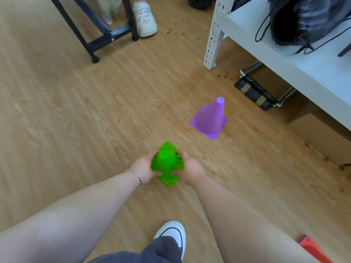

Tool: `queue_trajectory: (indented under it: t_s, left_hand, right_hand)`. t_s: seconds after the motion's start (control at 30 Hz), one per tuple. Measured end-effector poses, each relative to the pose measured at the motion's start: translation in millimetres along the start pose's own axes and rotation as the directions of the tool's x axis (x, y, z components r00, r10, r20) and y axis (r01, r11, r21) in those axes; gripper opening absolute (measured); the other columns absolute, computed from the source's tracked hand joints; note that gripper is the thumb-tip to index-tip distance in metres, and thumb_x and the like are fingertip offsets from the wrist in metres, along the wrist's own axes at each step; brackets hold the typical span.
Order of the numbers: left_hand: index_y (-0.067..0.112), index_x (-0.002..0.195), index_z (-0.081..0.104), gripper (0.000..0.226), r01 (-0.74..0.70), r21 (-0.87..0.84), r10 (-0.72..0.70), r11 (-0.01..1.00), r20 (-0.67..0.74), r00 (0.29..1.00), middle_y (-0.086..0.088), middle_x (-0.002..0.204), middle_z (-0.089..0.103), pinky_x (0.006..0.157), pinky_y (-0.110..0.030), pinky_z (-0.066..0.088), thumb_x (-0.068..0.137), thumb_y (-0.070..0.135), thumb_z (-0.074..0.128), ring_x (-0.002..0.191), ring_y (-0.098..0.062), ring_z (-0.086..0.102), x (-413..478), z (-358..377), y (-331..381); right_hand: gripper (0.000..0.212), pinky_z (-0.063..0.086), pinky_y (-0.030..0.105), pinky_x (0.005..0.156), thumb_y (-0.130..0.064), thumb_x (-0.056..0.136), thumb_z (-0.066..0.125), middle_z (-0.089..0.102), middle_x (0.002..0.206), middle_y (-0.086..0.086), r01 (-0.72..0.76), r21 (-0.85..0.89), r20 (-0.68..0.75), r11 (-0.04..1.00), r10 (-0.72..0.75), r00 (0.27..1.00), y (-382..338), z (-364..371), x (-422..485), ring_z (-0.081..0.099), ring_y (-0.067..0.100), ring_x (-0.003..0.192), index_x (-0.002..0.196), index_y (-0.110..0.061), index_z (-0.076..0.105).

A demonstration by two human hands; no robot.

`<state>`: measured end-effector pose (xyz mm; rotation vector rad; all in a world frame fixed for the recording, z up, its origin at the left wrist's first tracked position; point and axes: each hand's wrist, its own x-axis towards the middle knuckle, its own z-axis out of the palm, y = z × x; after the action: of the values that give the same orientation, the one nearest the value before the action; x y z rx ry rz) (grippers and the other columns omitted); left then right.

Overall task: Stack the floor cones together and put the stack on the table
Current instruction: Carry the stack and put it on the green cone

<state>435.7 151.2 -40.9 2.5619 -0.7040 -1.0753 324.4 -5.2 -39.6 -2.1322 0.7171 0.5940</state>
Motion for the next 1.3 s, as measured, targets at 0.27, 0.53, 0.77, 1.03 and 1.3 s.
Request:
queue_trajectory:
  t_s: [0.27,0.53,0.77,1.03,1.3]
  left_hand:
    - [0.025,0.139,0.041,0.088,-0.216,-0.098,0.212,0.972,-0.051,0.976,-0.007,0.133,0.052,0.101,-0.031,0.044,0.063,0.028,0.086,0.114,-0.022,0.056,-27,4,68]
    - [0.023,0.136,0.045,0.078,-0.413,-0.019,0.413,0.911,0.002,0.911,-0.004,0.108,0.052,0.091,-0.028,0.048,0.068,0.017,0.083,0.095,-0.018,0.057,-74,-1,187]
    - [0.025,0.128,0.048,0.070,-0.574,0.042,0.570,0.818,0.087,0.817,-0.001,0.126,0.058,0.082,-0.032,0.056,0.068,0.016,0.084,0.097,-0.020,0.066,-132,10,279]
    - [0.031,0.127,0.044,0.075,-0.664,0.147,0.641,0.733,0.178,0.747,0.003,0.126,0.061,0.084,-0.039,0.056,0.065,0.030,0.085,0.089,-0.019,0.069,-198,64,356]
    - [0.036,0.129,0.044,0.079,-0.686,0.036,0.662,0.727,0.232,0.713,0.003,0.125,0.061,0.085,-0.041,0.056,0.063,0.025,0.086,0.087,-0.019,0.069,-224,143,397]
  right_hand:
    - [0.086,0.046,0.041,0.105,-0.013,0.074,0.083,0.055,0.139,0.004,0.065,0.307,-0.130,0.949,-0.026,0.991,47,-43,-60,0.057,0.025,0.124,0.147,-0.028,0.039]
    - [0.073,0.049,0.039,0.101,-0.021,0.073,0.085,0.057,0.136,-0.008,0.108,0.342,-0.311,0.934,0.004,0.951,99,-121,-169,0.060,0.017,0.118,0.133,-0.034,0.045]
    - [0.073,0.051,0.035,0.101,-0.023,0.075,0.084,0.055,0.131,-0.003,0.132,0.371,-0.418,0.919,0.039,0.908,148,-154,-273,0.058,0.015,0.119,0.132,-0.047,0.046]
    - [0.081,0.047,0.032,0.103,-0.030,0.076,0.083,0.057,0.136,-0.007,0.065,0.372,-0.489,0.926,0.136,0.862,205,-158,-378,0.057,0.013,0.121,0.139,-0.052,0.038]
    - [0.080,0.047,0.039,0.105,-0.031,0.072,0.084,0.055,0.142,-0.003,-0.041,0.486,-0.501,0.873,0.317,0.805,271,-138,-430,0.053,0.016,0.127,0.139,-0.034,0.040]
